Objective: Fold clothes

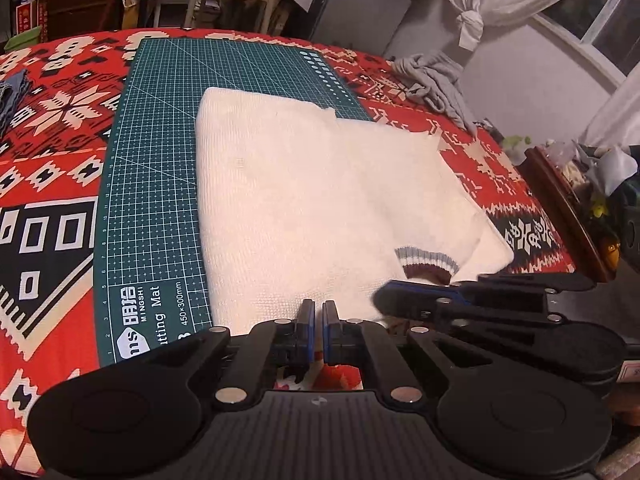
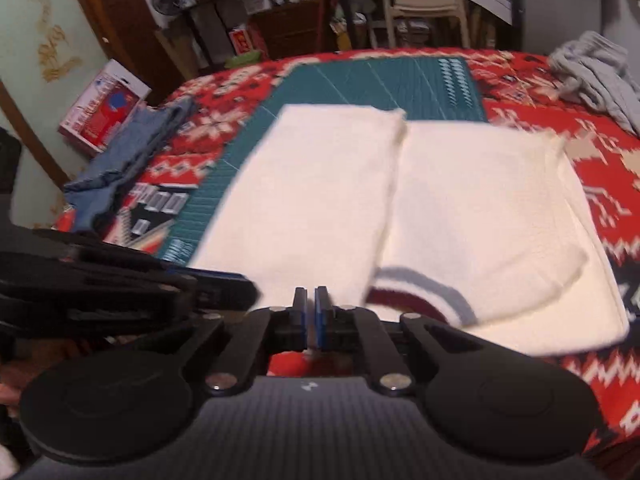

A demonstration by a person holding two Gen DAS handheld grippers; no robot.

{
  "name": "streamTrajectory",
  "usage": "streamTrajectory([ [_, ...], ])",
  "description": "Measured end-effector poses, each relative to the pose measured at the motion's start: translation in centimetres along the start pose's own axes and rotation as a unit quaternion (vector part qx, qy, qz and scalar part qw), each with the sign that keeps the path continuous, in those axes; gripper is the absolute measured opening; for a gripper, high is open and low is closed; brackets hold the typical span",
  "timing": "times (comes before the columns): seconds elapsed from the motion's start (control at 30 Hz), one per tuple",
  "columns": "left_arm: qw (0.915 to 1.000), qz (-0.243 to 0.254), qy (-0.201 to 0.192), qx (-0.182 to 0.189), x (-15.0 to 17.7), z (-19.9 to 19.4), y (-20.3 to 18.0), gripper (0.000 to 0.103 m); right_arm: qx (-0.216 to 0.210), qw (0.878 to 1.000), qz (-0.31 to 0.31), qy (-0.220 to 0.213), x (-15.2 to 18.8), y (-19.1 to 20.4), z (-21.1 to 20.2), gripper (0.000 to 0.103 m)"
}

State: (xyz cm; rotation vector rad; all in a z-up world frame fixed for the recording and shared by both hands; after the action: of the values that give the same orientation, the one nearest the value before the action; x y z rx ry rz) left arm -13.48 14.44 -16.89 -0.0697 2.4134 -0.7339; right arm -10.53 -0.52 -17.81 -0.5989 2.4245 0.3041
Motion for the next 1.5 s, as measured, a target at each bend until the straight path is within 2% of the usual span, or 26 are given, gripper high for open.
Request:
streamTrajectory([
  [0.27, 1.0, 0.009, 0.0, -0.003, 0.1, -0.1, -0.5, 0.004, 0.009, 1.0, 0.006, 0.01, 1.2, -1.3, -1.4, 0.0],
  [0.3, 1.0, 0.008, -0.002, -0.002, 0.2, -0.3, -0.5, 0.004, 0.009, 1.0, 0.009, 0.009, 1.3, -1.4, -1.6, 0.003],
  [0.37, 1.0, 0.006, -0.005, 0.001, 0.2, -0.4, -0.5, 0.004, 0.008, 1.0, 0.017, 0.007, 1.5, -1.7, -2.0, 0.003],
  [0.5, 0.9999, 0.008, -0.008, -0.002, 0.1, -0.5, -0.6, 0.004, -0.004, 1.0, 0.012, -0.018, 0.7, -1.5, -3.5, 0.005],
  [0.6, 0.9997, 0.013, -0.008, -0.017, 0.1, -0.4, -0.6, 0.004, 0.004, 1.0, -0.001, -0.031, -0.2, -0.9, -3.2, 0.005],
  [0.83, 0.9996, 0.006, 0.001, -0.027, 0.7, -0.6, -0.1, 0.004, 0.042, 0.999, -0.014, -0.013, 0.2, -1.1, -0.9, 0.005],
  [0.97, 0.9996, 0.001, 0.009, -0.028, 0.9, -0.7, -0.1, 0.004, 0.03, 1.0, 0.005, -0.001, 0.6, -2.0, -1.3, 0.009],
  [1.13, 0.9991, -0.009, 0.027, -0.033, 1.6, -0.6, -0.1, 0.004, 0.03, 0.999, 0.008, 0.012, 1.1, -2.3, -1.7, 0.01],
  [1.27, 0.9987, -0.013, 0.027, -0.041, 2.0, -1.1, 0.0, 0.005, 0.034, 0.999, 0.015, 0.012, 1.2, -2.8, -2.4, 0.011],
  [1.5, 0.9986, -0.025, 0.02, -0.043, 1.9, -2.1, 0.1, 0.004, 0.096, 0.993, 0.072, 0.004, 1.5, -7.6, -3.6, 0.013],
])
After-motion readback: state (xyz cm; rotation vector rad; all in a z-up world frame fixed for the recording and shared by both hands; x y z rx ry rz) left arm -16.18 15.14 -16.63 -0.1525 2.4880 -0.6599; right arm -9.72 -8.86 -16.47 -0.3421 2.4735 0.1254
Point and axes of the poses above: each gripper's, at about its wrist camera, not at the fingertips, and z roughly the way its jaws point, y to its left, x to its underside, the point moved 1 cm from there along z, roughly the way its jaws point, and after that the axes turned 15 degrees about x, right-handed, at the moved point
